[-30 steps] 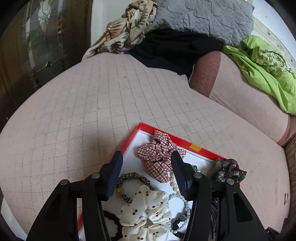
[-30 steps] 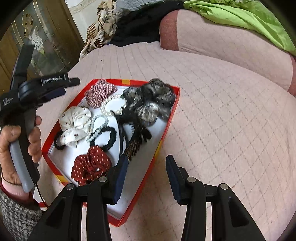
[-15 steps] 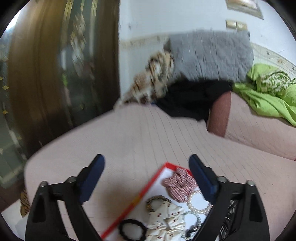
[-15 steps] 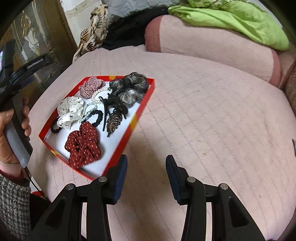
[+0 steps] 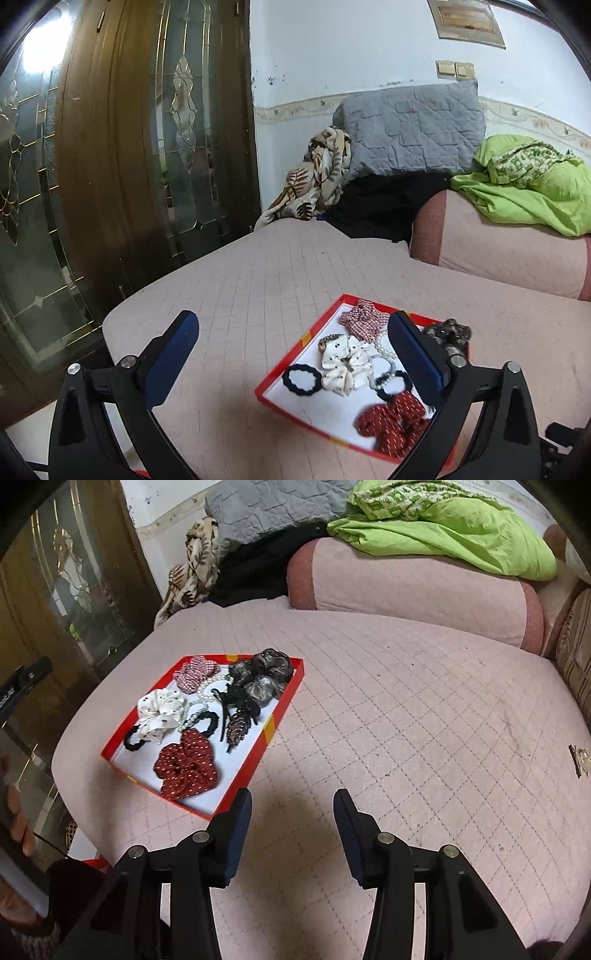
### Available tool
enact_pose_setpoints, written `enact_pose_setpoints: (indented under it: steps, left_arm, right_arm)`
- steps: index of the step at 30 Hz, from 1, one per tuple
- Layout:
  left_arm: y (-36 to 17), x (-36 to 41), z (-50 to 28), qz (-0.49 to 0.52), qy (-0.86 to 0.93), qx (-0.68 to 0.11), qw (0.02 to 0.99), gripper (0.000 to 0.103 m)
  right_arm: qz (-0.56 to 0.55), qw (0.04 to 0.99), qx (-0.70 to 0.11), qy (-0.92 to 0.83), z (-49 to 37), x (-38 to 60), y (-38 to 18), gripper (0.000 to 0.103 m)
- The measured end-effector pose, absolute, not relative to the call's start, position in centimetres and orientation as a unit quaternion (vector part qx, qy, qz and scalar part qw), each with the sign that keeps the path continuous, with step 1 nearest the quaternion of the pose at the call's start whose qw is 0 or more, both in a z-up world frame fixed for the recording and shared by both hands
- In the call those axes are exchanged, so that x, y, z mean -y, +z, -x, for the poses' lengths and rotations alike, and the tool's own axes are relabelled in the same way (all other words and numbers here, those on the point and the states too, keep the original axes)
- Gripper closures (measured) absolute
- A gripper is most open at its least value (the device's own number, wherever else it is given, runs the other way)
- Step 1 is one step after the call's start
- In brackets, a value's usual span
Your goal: Organize jewelry
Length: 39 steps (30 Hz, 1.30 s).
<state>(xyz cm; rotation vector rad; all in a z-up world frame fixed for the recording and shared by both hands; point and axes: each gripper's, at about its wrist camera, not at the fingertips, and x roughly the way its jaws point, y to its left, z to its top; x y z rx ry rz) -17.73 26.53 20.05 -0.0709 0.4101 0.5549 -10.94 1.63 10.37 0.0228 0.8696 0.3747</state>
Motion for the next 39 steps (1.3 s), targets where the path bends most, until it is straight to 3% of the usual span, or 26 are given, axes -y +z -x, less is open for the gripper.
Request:
enact_pose_setpoints:
  steps: [12,22,39]
  left_arm:
    - [20.5,-22.7,21.2,0.041,0.231,-0.23,0.945,0.0]
    - [17.6,-19.2,19.9,0.019,0.202,-0.324,0.924,0.0]
    - [15.0,-19.5,18.6,0.007,0.197,-0.378,0.905,0.0]
  right_arm:
    - [0.001,0.911,-0.376,0.168,14.2,0.2,12.2,0.038]
    - [-0.015,0.91,-0.386,0.152,14.1,1.7,11.6,0.035]
    - [-0.006,0.898,-0.415,0.146,13.4,1.0,9.7,0.033]
